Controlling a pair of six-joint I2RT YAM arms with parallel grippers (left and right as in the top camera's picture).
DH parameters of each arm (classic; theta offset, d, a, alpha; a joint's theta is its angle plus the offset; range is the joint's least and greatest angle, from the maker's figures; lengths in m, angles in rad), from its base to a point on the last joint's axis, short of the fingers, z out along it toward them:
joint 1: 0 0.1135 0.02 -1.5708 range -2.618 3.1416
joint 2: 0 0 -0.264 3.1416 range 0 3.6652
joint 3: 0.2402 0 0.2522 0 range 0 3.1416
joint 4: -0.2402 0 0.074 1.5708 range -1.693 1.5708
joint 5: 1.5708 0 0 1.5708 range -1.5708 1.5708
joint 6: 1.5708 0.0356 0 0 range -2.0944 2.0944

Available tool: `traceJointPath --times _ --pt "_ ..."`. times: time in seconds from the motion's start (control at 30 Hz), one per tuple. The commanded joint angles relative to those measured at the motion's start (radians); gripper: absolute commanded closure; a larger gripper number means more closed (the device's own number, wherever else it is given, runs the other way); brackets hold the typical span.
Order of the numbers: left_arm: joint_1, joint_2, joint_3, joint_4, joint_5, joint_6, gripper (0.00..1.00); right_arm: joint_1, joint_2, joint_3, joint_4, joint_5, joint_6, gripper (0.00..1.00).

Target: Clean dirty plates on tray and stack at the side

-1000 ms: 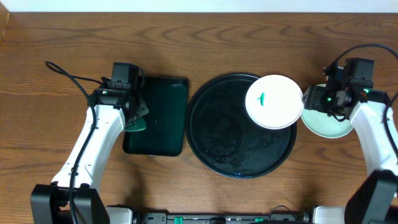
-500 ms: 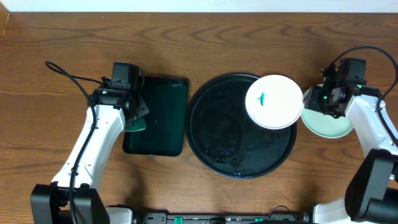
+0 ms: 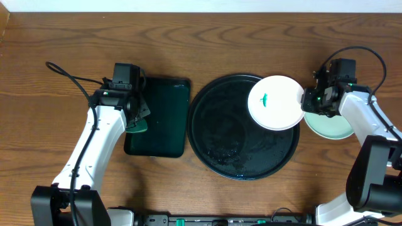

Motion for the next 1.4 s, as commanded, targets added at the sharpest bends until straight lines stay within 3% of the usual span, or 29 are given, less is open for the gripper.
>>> traceJointPath --times 0.0,0.13,0.67,1.37 --pt "0.003 -0.013 -0.001 0.001 -0.009 -0.006 0.92 0.004 0.004 0.007 0.001 0.002 -0.006 0.85" --pt "0.003 -0.013 -0.001 0.001 -0.009 -0.006 0.92 0.004 0.004 0.007 0.002 0.002 -0.006 0.99" --pt "0.003 -0.013 -0.001 0.001 -0.009 -0.006 0.92 0.047 0.004 0.004 -0.035 -0.134 0.049 0.99" --pt "0.003 -0.013 -0.001 0.001 -0.009 -0.006 0.92 0.297 0.004 0.002 -0.163 -0.113 0.248 0.99"
